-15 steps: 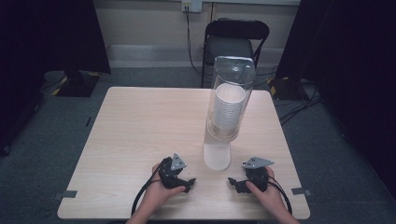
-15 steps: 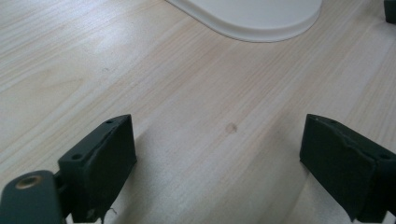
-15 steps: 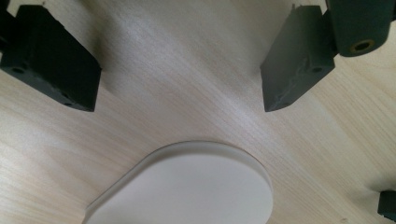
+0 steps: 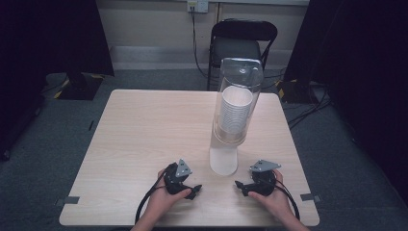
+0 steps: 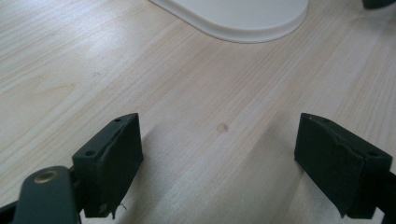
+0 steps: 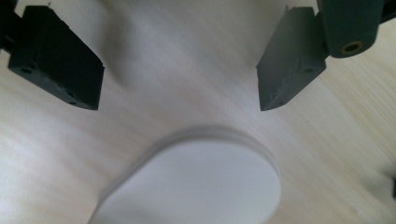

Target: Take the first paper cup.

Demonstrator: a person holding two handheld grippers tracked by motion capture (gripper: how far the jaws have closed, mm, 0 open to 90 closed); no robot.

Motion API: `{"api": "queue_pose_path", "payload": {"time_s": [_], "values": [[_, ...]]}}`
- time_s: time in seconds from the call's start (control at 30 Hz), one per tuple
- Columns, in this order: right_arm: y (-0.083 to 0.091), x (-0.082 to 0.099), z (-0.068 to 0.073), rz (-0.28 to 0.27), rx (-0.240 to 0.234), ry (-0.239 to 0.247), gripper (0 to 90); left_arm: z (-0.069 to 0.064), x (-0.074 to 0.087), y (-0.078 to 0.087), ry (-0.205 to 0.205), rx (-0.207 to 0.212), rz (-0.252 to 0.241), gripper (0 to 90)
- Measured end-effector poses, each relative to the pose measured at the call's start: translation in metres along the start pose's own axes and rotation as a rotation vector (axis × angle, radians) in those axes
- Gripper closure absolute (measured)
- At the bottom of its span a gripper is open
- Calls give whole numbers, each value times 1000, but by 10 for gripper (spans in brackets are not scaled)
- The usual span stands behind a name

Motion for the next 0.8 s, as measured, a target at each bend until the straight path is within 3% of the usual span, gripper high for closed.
{"api": "queue_pose_path", "payload": {"time_s": [0.2, 0.27, 0.37, 0.47, 0.67, 0.73, 0.8], "values": [[10, -43, 2, -160, -39, -43, 154, 0, 0, 0, 0, 0, 1, 148], [9, -61, 2, -198, -46, -66, 155, 0, 0, 0, 0, 0, 1, 147], [9, -75, 0, -239, -37, -68, 157, 0, 0, 0, 5, 1, -2, 147], [10, -90, 0, -291, -58, -71, 158, 1, 0, 0, -4, 4, 3, 145], [6, -109, 3, -340, -76, -74, 150, 1, 0, 1, -8, -3, 19, 140], [4, -114, 3, -343, -57, -56, 150, 1, 0, 1, -9, -3, 19, 140], [-3, -118, 4, -334, -65, -76, 158, 1, 0, 1, -9, -3, 20, 140]]}}
Point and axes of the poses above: each handheld gripper's, and its own axes: y roughly backward along the jaws, x roughly out of its underside, z roughly to its left, the point moved 6 cm from there along -y, roughly forward along the jaws, and after that the axes turned 3 degrees about -z, right-handed, at the moved point
